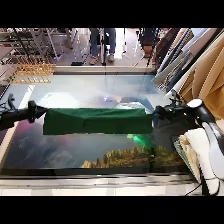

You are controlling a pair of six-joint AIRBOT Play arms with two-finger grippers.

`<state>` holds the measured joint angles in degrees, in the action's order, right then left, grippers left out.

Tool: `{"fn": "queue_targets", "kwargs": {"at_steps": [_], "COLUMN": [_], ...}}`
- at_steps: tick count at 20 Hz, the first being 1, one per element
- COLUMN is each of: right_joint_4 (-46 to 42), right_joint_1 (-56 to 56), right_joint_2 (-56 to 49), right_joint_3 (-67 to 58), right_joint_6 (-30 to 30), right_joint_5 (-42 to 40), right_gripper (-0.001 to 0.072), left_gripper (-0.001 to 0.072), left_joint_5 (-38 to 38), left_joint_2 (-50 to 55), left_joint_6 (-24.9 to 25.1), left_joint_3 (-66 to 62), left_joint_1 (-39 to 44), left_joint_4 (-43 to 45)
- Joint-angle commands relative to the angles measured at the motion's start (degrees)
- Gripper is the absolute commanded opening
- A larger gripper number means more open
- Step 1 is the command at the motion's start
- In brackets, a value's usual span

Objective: Fold the clothes and pants, and hang the long-sleeved shirts on hangers.

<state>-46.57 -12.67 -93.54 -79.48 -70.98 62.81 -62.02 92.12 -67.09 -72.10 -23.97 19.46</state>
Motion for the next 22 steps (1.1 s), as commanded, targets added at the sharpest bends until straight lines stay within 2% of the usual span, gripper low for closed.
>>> {"fn": "queue_targets", "kwargs": {"at_steps": [1,2,3,4,5,7,8,10,11,12,14,16,17,18,19,20,21,22], "right_joint_4": [0.2,0.2,0.2,-0.7,-2.6,-5.9,-6.4,-6.2,-5.8,-5.8,-5.0,-2.9,-0.5,2.2,3.9,4.1,1.0,-6.1], "right_joint_1": [3.8,4.7,5.0,5.0,4.4,2.0,0.4,-1.7,-2.1,-2.1,-1.5,-0.6,0.0,1.0,2.2,3.3,3.7,3.7], "right_joint_2": [-12.2,-15.3,-17.0,-17.4,-17.0,-16.6,-16.6,-16.6,-16.6,-16.7,-17.7,-19.9,-20.9,-21.8,-22.4,-22.4,-22.1,-20.6], "right_joint_3": [-11.8,-14.6,-16.2,-16.8,-16.8,-16.8,-16.5,-15.1,-14.2,-13.2,-12.7,-12.7,-12.8,-12.8,-13.0,-13.5,-14.9,-16.4], "right_joint_6": [-3.8,-3.8,-3.6,-2.8,-2.8,-3.5,-4.3,-4.5,-4.4,-4.3,-3.3,-2.9,-2.3,-0.2,0.9,3.1,3.6,0.7], "right_joint_5": [-8.4,-8.3,-8.0,-7.4,-6.2,-0.3,3.1,6.6,6.9,6.7,7.1,7.7,7.7,7.8,7.7,8.5,11.0,13.3], "right_gripper": [0.0017,0.0028,0.0183,0.0424,0.0482,0.0488,0.0529,0.0545,0.0545,0.0545,0.0545,0.0545,0.0541,0.0508,0.0407,0.0167,0.0018,0.0017], "left_gripper": [0.0006,0.0030,0.0227,0.0470,0.0488,0.0482,0.0481,0.0453,0.0430,0.0342,0.0334,0.0262,0.0261,0.0251,0.0116,0.0006,0.0005,0.0005], "left_joint_5": [4.4,4.4,3.7,1.6,-1.9,-8.0,-10.6,-12.5,-12.3,-12.1,-11.1,-11.1,-11.1,-11.1,-11.1,-10.7,-9.6,-7.9], "left_joint_2": [13.8,16.6,18.6,19.9,20.5,19.7,18.8,15.6,13.6,11.7,9.0,7.5,7.4,7.5,7.5,7.5,7.5,7.5], "left_joint_6": [-0.2,-0.2,-0.2,-0.2,-0.2,-0.2,-0.2,-0.2,0.1,1.4,4.3,7.5,8.2,8.8,10.4,12.0,11.8,9.6], "left_joint_3": [-11.2,-12.4,-12.6,-12.6,-12.6,-12.6,-12.6,-12.6,-12.6,-12.6,-12.6,-12.6,-12.6,-12.6,-12.6,-12.6,-12.6,-12.6], "left_joint_1": [3.6,4.4,4.8,4.8,4.2,1.9,0.8,-0.4,-0.3,0.2,1.7,4.0,5.4,6.9,8.4,9.9,11.6,13.1], "left_joint_4": [-7.6,-7.5,-7.5,-7.1,-6.5,-3.7,-2.4,2.3,5.7,9.4,16.1,21.1,22.3,22.6,22.6,22.6,23.0,25.1]}}
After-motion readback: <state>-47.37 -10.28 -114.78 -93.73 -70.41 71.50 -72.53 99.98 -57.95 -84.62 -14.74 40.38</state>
